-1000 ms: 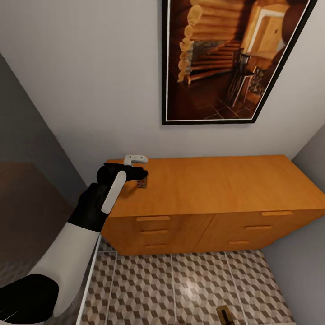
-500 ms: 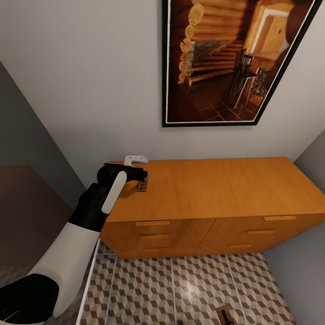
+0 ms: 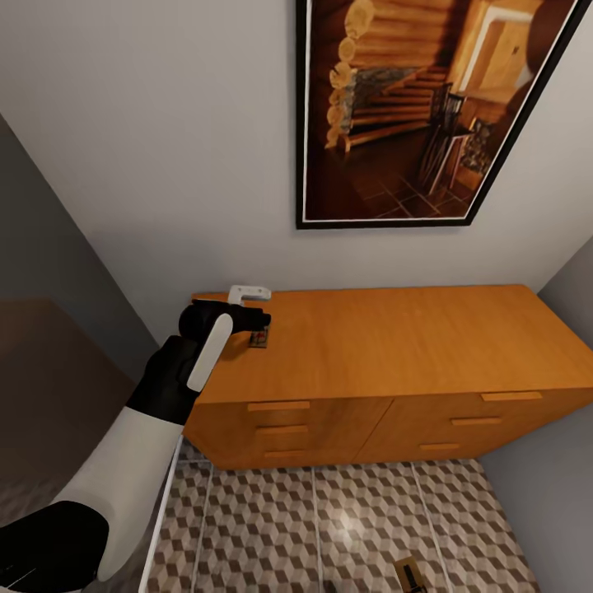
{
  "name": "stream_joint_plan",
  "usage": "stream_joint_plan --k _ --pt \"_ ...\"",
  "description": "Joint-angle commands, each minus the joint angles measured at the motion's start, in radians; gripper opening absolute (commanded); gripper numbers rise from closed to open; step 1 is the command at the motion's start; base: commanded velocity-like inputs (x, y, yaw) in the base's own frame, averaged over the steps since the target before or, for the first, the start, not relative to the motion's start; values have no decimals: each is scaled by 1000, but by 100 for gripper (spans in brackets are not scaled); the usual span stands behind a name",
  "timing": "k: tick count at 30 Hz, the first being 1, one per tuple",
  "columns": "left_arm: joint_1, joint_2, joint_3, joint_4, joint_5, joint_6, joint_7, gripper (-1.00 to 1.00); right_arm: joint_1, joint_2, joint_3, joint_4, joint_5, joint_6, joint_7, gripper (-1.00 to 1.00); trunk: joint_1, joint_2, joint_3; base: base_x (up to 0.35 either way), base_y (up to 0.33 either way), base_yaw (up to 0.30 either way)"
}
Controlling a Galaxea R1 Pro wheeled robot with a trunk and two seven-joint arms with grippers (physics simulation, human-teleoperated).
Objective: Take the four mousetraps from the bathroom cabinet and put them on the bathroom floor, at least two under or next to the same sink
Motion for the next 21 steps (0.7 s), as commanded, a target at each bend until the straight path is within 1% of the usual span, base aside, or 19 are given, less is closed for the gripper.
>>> stream_joint_plan --k 1,3,6,9,14,21 --pt "-1 0 -2 0 10 3 10 100 -1 0 9 0 -3 -2 -8 -100 0 -2 -2 0 0 0" --pt "-1 -1 -10 1 10 3 10 100 -1 0 9 0 -3 -2 -8 -100 0 -2 -4 0 0 0" --pt "-1 -2 -43 5 10 3 10 100 -1 0 9 0 -3 -2 -8 -100 0 -2 -7 0 0 0" --pt "-1 -2 -62 4 10 3 10 100 -1 0 9 0 -3 -2 -8 -100 0 -2 -10 0 0 0" --pt "0 -2 -70 5 10 3 10 100 -1 0 9 0 -3 -2 -8 -100 0 -2 -12 0 0 0" --pt "0 -1 -71 9 10 3 10 100 -1 0 9 0 -3 -2 -8 -100 0 -2 -13 0 0 0"
